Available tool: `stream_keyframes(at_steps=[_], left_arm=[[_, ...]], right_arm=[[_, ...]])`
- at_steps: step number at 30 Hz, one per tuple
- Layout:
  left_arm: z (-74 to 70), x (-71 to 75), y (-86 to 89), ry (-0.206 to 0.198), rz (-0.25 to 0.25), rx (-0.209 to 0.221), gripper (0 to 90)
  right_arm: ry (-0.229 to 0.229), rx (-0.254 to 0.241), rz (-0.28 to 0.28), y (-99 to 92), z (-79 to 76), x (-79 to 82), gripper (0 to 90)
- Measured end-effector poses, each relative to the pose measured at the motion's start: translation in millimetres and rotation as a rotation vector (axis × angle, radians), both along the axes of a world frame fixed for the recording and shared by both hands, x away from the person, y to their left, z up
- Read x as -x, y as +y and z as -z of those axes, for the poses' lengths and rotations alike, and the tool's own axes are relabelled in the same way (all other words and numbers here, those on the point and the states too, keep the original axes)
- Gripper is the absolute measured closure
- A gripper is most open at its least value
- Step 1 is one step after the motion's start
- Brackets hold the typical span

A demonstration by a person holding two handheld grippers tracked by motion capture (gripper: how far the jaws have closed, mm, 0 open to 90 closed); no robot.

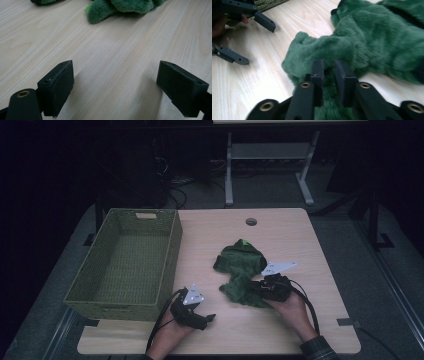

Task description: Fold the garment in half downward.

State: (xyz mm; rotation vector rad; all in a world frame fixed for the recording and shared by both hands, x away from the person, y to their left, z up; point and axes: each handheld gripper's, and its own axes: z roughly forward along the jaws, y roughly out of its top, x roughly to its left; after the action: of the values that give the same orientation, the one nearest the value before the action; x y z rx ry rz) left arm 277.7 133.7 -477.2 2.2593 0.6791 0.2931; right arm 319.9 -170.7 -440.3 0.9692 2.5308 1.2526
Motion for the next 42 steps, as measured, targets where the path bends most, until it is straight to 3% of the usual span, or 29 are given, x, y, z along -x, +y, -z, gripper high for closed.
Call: stream_keyframes(at_steps=[8, 12, 15, 28, 36, 42], left_arm=[[0.0, 0.2, -0.1, 0.005, -0.002, 0.002, 13.6], [0.2, 0.4, -0.4, 0.005, -0.006, 0.007, 13.7], [0.2, 0.1, 0.0, 0.003, -0.005, 0.006, 13.7], [-0.1, -0.9, 0.7, 0.002, 0.007, 0.001, 14.5], [0.0, -0.8, 0.6, 0.002, 0.006, 0.002, 14.4], [0.0, -0.9, 0.7, 0.002, 0.007, 0.002, 14.4]], right_arm=[[-0.030, 0.011, 0.033, -21.3, -5.6, 11.2, 71.5], [-0.020, 0.018, 0.058, -36.1, -4.7, 17.7, 70.3], [-0.043, 0.018, 0.068, -46.9, -6.2, 22.3, 69.8], [-0.026, -0.006, 0.130, -97.6, 0.5, 45.2, 67.6], [0.000, 0.006, 0.129, -105.1, 9.9, 57.3, 65.4], [0.052, 0.013, 0.105, -100.3, 19.8, 57.4, 63.3]])
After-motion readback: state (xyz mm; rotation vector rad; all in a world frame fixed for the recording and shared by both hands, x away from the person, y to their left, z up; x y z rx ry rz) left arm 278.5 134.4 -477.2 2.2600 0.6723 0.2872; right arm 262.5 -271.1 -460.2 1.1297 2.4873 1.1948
